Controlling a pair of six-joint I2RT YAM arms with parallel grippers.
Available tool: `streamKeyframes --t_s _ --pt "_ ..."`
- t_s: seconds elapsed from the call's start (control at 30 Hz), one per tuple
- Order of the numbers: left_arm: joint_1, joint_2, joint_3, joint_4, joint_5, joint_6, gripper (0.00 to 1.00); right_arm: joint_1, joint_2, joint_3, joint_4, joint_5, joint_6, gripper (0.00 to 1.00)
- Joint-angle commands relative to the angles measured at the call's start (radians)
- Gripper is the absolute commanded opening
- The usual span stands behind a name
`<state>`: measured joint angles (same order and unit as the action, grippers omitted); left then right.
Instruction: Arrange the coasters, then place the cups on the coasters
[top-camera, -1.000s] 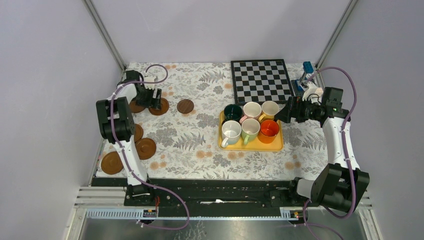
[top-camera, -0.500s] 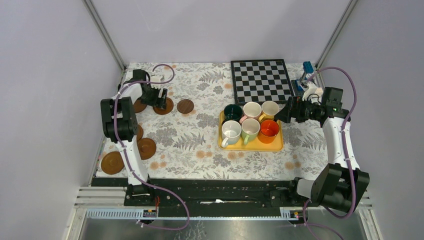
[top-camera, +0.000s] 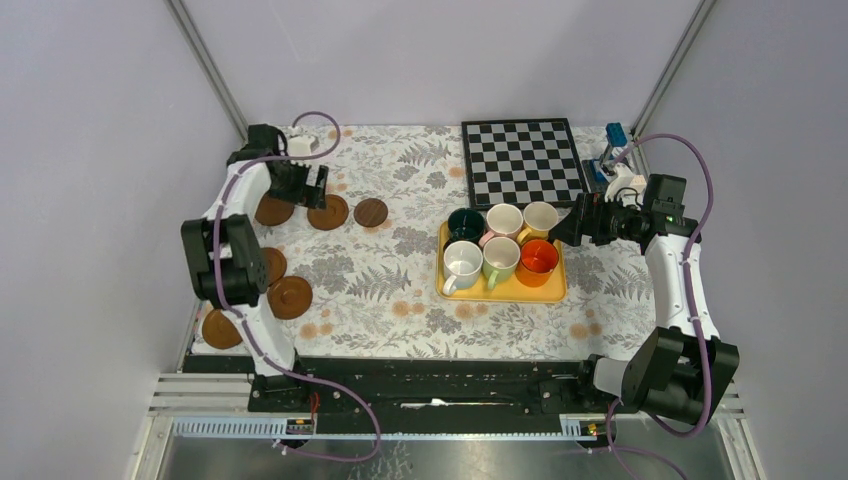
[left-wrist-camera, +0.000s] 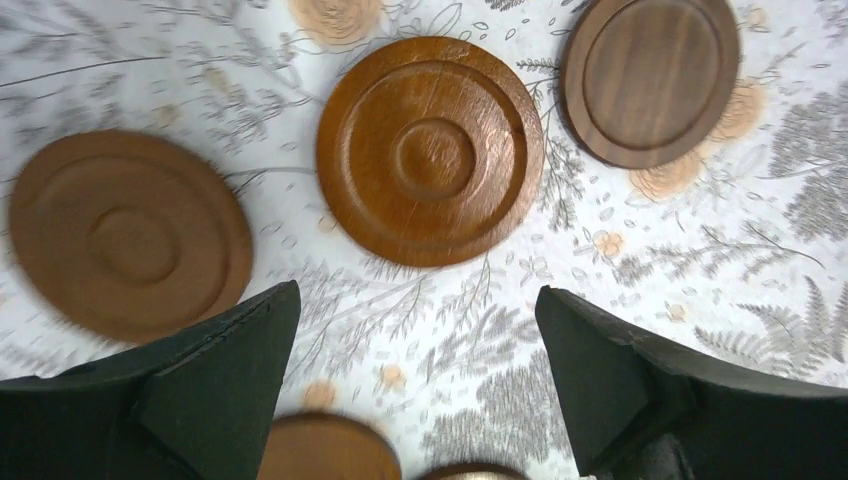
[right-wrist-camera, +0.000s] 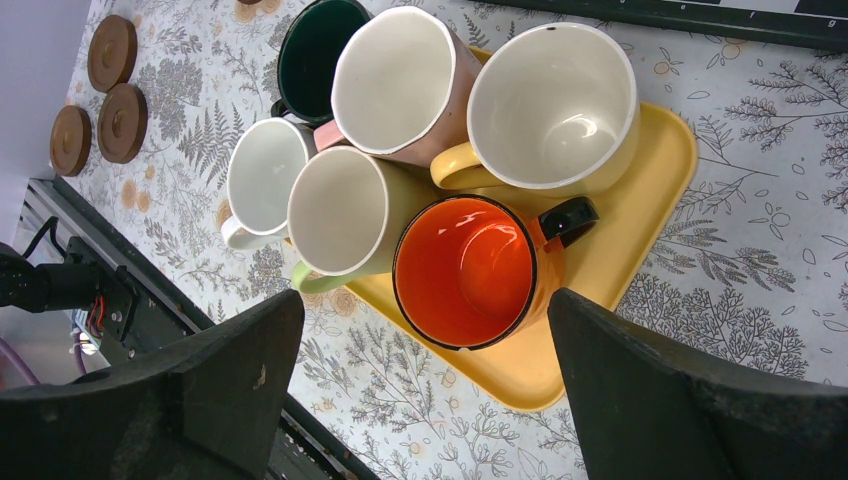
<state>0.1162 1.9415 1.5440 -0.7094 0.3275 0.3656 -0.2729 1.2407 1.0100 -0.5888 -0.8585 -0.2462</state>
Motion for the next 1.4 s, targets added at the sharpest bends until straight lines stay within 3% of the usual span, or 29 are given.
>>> streamKeyframes --t_s 0.0,0.23,0.53,0.8,1.37 --pt "0.063 -0.181 -0.018 -0.078 -0.026 0.003 0.99 0.004 -0.027 0.004 0.009 -0.028 -0.015 1.00" --pt "0.217 -0.392 -0.300 -0.029 -0.072 -0.060 0.99 0.003 -0.028 0.003 0.011 -0.030 -0.013 1.00" --pt "0.277 -0.522 -0.579 0.079 -0.190 0.019 0.95 0.004 -0.005 0.009 0.009 -0.038 -0.007 1.00" --pt "0.293 -0.534 -0.674 0.159 -0.215 0.028 0.92 0.004 0.020 0.035 -0.001 0.001 0.005 1.00" --pt "0.344 -0.437 -0.686 0.168 -0.185 -0.001 0.92 0.004 0.041 0.030 0.011 0.032 0.005 1.00"
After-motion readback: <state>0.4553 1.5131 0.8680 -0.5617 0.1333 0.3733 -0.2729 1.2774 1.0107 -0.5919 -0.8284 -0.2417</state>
